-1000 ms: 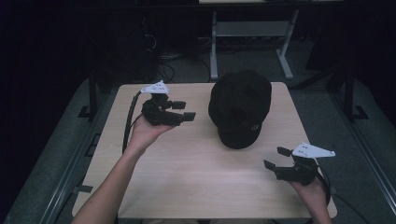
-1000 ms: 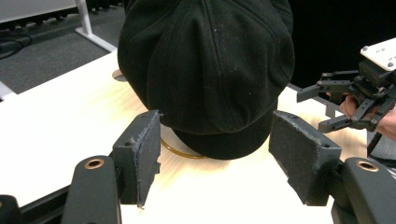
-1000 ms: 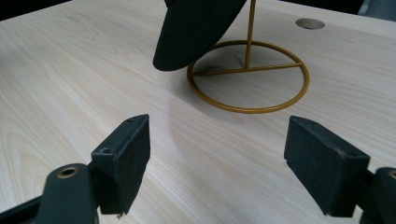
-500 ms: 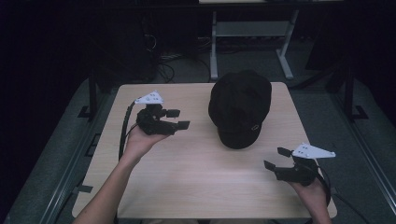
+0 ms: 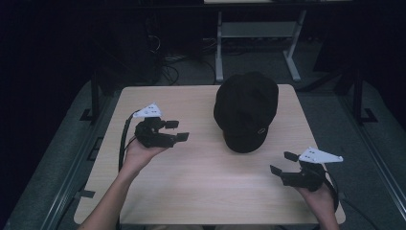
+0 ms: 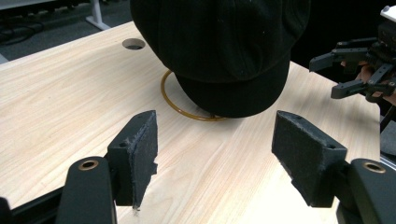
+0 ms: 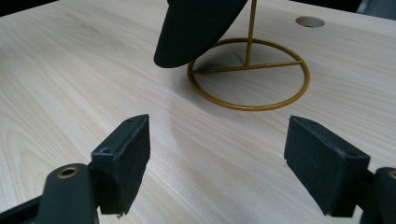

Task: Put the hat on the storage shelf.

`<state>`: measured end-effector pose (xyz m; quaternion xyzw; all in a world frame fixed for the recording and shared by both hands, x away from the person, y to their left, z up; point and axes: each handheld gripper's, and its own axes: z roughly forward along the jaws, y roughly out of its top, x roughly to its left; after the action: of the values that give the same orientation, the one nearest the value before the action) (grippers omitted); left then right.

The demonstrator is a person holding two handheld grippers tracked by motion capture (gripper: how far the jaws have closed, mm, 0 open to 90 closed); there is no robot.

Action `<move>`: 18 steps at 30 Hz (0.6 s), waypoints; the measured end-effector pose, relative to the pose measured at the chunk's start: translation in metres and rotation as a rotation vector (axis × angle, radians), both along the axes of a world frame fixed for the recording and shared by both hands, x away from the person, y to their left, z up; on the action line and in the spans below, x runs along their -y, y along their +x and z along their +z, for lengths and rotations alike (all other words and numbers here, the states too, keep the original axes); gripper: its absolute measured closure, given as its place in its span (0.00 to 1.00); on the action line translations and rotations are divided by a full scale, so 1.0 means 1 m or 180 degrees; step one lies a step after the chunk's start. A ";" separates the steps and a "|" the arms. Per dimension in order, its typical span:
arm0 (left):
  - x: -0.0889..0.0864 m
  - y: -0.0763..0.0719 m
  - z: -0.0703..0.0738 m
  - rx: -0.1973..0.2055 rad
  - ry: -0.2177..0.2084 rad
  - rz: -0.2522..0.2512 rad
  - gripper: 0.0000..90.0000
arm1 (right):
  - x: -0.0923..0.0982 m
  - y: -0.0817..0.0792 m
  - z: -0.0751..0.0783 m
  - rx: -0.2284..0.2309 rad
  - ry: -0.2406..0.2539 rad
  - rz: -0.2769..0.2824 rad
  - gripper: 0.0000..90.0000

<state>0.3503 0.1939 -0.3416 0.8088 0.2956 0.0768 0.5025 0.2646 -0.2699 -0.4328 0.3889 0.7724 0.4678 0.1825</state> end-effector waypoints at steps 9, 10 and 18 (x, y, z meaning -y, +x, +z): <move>-0.009 -0.011 -0.007 0.0058 0.0032 0.0043 0.33 | -0.001 0.000 0.000 0.0002 -0.0003 -0.0002 0.25; -0.010 -0.012 -0.008 0.0058 0.0043 0.0050 0.33 | -0.001 0.000 0.000 0.0003 -0.0004 -0.0001 0.25; -0.023 -0.018 -0.023 -0.0013 0.0048 0.0135 0.32 | 0.000 0.000 -0.001 -0.0027 -0.0001 0.0011 0.25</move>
<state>0.3319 0.2169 -0.3648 0.8063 0.3131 0.0880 0.4940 0.2642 -0.2696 -0.4334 0.3895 0.7740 0.4663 0.1784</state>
